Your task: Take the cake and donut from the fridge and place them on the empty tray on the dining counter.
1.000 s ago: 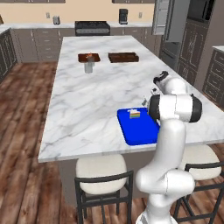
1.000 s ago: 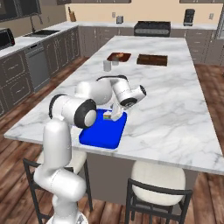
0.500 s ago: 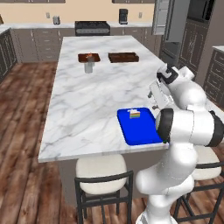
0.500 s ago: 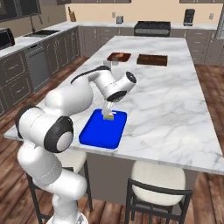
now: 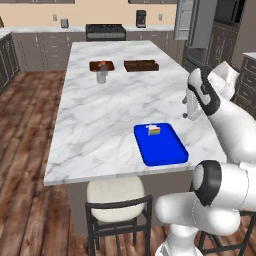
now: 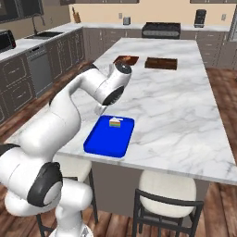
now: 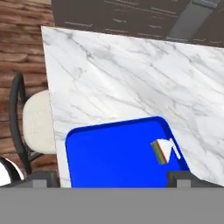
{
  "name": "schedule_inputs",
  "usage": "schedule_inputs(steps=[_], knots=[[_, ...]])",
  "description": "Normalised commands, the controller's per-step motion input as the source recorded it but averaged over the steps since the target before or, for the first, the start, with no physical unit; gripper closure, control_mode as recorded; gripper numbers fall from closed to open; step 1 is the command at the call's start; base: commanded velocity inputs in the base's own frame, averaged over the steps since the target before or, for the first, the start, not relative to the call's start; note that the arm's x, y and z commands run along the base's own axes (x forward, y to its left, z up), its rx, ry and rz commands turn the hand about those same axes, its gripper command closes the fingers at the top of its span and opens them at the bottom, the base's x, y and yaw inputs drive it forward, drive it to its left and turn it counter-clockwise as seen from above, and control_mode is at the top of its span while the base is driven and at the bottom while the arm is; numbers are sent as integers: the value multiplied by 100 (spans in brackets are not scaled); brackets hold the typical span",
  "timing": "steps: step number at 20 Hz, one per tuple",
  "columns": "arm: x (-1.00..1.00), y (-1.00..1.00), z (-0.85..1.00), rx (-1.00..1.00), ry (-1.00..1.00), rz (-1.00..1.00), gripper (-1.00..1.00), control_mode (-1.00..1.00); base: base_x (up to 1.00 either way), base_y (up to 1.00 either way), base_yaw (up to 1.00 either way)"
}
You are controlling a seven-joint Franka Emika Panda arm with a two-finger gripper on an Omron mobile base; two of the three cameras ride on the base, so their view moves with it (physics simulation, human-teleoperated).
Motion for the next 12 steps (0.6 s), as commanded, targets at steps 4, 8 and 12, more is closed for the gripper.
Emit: schedule_inputs(steps=[4,8,12], knots=[[-99,64,10,-2,-13,-27,-100,-100,0,0,0],[-99,11,8,-4,-17,-4,-100,-100,0,0,0],[-75,-20,0,0,-13,0,-100,-100,0,0,0]])
